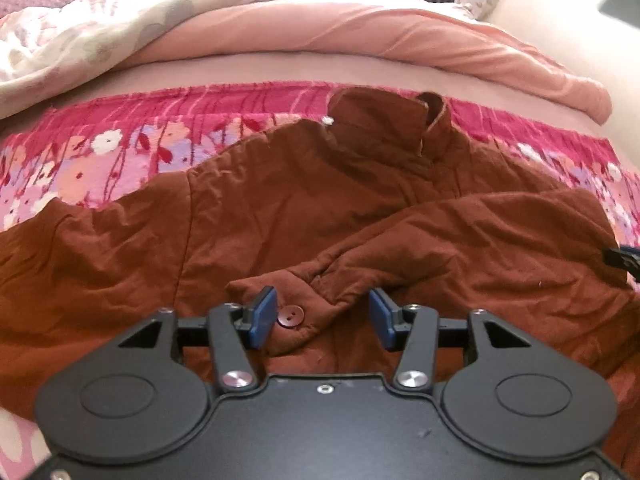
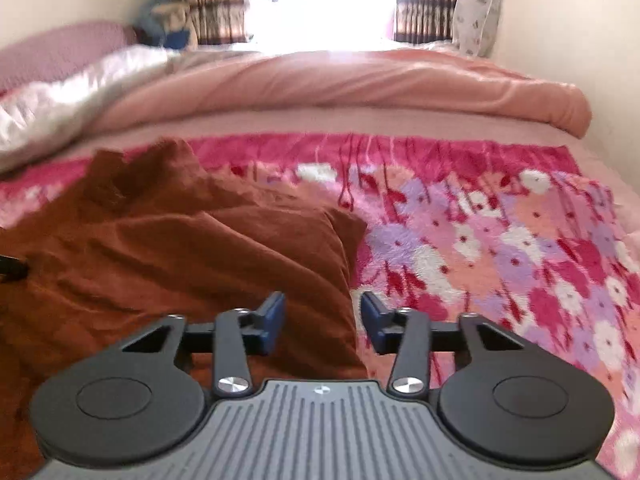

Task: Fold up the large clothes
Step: 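Move the left tool toward the other sleeve of the jacket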

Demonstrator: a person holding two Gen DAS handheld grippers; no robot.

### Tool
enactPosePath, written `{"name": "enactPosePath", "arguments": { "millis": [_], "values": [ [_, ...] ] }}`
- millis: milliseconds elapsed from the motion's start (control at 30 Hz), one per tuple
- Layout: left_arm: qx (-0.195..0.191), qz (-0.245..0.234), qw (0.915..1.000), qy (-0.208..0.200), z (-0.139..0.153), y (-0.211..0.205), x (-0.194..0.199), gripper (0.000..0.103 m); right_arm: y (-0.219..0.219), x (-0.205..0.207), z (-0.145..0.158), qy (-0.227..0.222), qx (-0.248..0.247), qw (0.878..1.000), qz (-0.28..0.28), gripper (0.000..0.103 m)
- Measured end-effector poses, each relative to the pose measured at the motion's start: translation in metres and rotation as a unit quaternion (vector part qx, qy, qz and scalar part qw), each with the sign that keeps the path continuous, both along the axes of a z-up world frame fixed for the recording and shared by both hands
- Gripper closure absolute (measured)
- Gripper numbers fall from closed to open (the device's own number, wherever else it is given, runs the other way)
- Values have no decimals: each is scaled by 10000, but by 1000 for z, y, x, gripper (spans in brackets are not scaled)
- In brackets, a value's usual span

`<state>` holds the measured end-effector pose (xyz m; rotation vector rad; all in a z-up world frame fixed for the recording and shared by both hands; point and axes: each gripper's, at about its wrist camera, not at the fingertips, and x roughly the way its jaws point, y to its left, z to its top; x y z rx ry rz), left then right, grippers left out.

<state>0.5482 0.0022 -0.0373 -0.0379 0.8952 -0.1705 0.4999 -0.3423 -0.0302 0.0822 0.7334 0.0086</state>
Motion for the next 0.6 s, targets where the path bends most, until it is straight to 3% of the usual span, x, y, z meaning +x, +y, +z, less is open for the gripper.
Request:
{"name": "enactPosePath", "arguments": {
  "millis": [100, 233, 300, 367, 467, 600],
  "values": [
    [51, 42, 9999, 100, -9, -5, 5, 51, 8, 13, -19, 134, -104, 9999, 5, 54],
    [60, 27, 10000, 40, -7, -15, 8, 48, 11, 7, -26, -82, -219, 9996, 156, 87],
    [-53, -63, 10000, -35, 0, -20, 10, 47, 1, 5, -15, -118, -49, 9996, 236, 93],
    [-143, -159, 9997, -131, 5, -27, 11, 46, -13, 5, -4, -158, 222, 9993, 251, 95],
    [-164, -268, 9994, -123, 4, -37, 14, 44, -17, 8, 1, -171, -83, 9996, 186, 97],
    [415, -192, 9989, -80, -22, -50, 25, 37, -22, 15, -22, 119, 58, 9998, 139, 96]
  ]
}}
